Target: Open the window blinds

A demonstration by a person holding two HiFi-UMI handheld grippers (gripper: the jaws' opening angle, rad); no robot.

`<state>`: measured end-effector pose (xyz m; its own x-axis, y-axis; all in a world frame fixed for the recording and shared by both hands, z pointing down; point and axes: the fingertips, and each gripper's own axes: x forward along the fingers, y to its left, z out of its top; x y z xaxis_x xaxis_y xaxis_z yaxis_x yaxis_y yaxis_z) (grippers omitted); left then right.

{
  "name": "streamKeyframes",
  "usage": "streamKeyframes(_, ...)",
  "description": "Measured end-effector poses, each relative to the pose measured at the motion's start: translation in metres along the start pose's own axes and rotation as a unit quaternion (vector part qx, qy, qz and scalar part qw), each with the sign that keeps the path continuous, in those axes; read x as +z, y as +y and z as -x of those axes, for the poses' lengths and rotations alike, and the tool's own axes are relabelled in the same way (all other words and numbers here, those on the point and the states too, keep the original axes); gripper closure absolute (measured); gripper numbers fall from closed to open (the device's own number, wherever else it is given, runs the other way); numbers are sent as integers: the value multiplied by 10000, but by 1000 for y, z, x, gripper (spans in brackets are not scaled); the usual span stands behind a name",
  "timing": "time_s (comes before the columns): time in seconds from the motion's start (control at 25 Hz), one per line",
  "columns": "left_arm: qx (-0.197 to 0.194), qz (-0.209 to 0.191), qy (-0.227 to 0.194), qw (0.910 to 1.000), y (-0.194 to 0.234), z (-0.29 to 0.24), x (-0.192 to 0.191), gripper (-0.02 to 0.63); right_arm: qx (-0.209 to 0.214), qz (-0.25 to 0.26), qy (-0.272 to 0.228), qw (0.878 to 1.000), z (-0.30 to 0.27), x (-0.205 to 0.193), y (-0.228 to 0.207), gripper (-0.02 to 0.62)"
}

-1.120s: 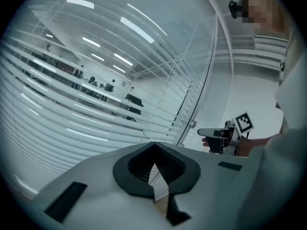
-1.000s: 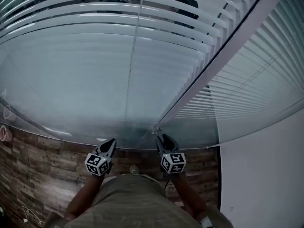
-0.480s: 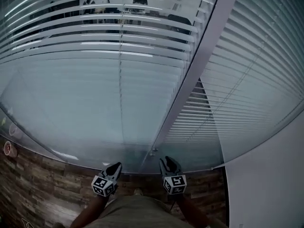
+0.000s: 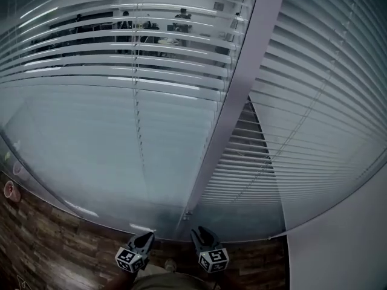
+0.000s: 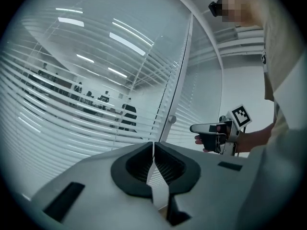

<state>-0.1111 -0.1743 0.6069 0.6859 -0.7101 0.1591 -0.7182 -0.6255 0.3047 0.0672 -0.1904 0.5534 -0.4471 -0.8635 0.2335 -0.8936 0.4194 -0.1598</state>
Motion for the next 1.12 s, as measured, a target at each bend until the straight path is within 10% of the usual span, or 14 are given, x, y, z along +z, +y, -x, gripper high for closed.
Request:
streamKeyframes(0.16, -37, 19, -60, 10000, 0, -4, 4, 594, 263, -327, -251, 9988, -4, 16, 4, 463)
streamKeyframes(0.68, -217, 1413, -630, 9877, 46, -10, 19, 594, -813, -480, 105, 9955, 37, -17, -77, 463)
streamKeyframes(1.12, -334, 1200, -18, 9922, 15, -11, -9, 594, -199, 155, 400, 9989, 28, -21, -23, 463)
